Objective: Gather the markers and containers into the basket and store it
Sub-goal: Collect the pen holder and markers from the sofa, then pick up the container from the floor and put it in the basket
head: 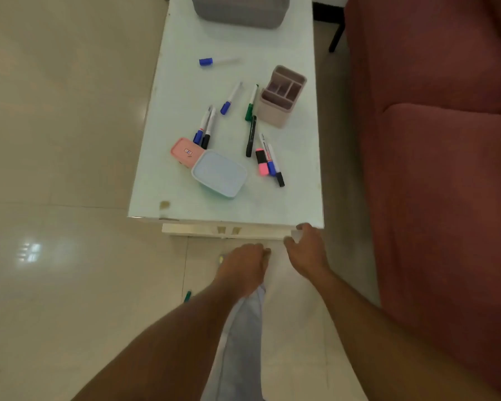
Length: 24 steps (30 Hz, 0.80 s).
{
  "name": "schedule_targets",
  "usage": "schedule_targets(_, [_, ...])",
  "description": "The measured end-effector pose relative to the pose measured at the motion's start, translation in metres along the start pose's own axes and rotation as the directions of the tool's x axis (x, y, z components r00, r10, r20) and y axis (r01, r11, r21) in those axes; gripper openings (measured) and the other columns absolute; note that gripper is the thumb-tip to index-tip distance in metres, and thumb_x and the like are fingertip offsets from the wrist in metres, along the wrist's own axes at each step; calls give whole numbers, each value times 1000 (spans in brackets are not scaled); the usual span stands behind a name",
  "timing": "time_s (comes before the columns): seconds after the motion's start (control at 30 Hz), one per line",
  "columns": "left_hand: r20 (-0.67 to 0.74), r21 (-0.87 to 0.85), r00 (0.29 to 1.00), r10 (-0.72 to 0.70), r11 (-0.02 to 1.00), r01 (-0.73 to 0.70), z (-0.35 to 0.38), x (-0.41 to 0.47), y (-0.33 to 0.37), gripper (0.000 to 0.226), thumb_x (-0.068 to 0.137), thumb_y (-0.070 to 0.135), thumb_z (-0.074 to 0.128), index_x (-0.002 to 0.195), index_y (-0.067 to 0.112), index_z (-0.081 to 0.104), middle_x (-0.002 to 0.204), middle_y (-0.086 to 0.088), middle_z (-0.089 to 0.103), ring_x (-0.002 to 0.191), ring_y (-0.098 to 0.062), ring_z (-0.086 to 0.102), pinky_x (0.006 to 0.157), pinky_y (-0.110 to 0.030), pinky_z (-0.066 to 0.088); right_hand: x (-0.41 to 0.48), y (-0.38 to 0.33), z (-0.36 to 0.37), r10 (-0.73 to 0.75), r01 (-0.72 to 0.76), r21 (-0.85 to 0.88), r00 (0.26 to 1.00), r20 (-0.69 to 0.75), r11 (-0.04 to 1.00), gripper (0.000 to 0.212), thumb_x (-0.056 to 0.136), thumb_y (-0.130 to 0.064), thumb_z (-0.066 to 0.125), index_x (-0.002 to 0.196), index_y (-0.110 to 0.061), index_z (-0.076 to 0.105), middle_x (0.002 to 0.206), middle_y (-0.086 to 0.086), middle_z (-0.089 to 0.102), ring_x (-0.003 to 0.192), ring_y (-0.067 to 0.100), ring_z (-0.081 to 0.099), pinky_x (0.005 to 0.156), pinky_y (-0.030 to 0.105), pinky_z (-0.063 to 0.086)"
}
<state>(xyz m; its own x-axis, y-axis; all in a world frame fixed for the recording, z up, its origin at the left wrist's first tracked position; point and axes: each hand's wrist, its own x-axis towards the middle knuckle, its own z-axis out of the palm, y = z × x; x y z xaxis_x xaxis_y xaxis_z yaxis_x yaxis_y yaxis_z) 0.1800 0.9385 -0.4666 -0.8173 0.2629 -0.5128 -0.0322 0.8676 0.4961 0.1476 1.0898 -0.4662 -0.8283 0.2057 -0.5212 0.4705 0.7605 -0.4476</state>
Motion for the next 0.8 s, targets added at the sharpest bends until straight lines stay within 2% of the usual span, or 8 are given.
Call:
schedule_targets(0.07, [111, 18, 994, 9, 1000, -11, 20, -50, -18, 30, 98, 18, 41, 124, 12, 55, 125, -6, 59, 118, -25, 56, 92, -27, 40, -51, 27, 15, 62, -62, -11, 998, 19, 998, 44, 93, -24, 57, 132, -7, 47, 138, 12, 46, 122, 26, 49, 96, 28, 39])
schedule_targets(0.17, [151, 92, 986, -70, 994, 56, 37, -110, -42, 33, 95, 21, 42, 125, 13, 51, 128, -8, 56, 121, -25, 52, 95, -31, 39, -118, 60, 42, 175, -167, -80, 977, 118, 983, 42, 93, -28, 57, 128, -7, 48, 135, 15, 45, 121, 30, 50, 99, 31, 41])
schedule_targets(0.3, [165, 94, 975, -146, 987, 132, 24, -167, -74, 18, 93, 26, 42, 103, 15, 52, 113, -9, 62, 109, -27, 58, 86, -33, 44, -179, 60, 76, 206, -202, -42, 958, 200, 978, 39, 91, -28, 59, 123, -8, 51, 130, 12, 47, 115, 28, 53, 96, 30, 43])
schedule_targets(0.37, [134, 123, 975, -179, 979, 163, 14, -180, -97, 20, 90, 26, 44, 105, 16, 53, 110, -6, 62, 107, -24, 59, 85, -31, 45, -196, 52, 94, 203, -209, 1, 952, 227, 978, 34, 91, -26, 59, 119, -9, 53, 127, 10, 48, 109, 25, 55, 91, 30, 45])
schedule_targets(0.47, [136, 151, 963, -232, 966, 212, 6, -182, -125, 19, 91, 23, 44, 107, 17, 54, 104, -3, 61, 99, -21, 60, 76, -27, 43, -206, 47, 123, 233, -252, 37, 933, 272, 967, 21, 90, -23, 59, 108, -15, 53, 124, 7, 48, 95, 20, 56, 82, 25, 44])
schedule_targets(0.6, [153, 140, 950, -271, 958, 251, 31, -161, -172, 12, 88, 15, 41, 92, 20, 51, 89, 1, 56, 89, -19, 60, 67, -25, 37, -192, 57, 179, 312, -359, 93, 893, 325, 929, 19, 86, -19, 59, 96, -26, 44, 113, 6, 58, 97, 26, 64, 78, 28, 50])
schedule_targets(0.7, [184, 79, 943, -276, 961, 266, 80, -117, -219, 12, 87, 16, 43, 92, 16, 54, 88, 0, 59, 85, -19, 60, 66, -26, 41, -154, 80, 243, 347, -405, 87, 859, 377, 910, 19, 86, -21, 58, 102, -23, 48, 111, 11, 64, 92, 23, 65, 80, 31, 54])
schedule_targets(0.8, [197, -54, 940, -277, 955, 293, 136, -60, -261, 15, 85, 13, 49, 94, 8, 59, 91, -6, 65, 84, -23, 61, 73, -33, 49, -100, 105, 310, 319, -376, 80, 866, 384, 923, 32, 88, -22, 57, 119, -15, 51, 114, 8, 62, 95, 22, 61, 85, 29, 50])
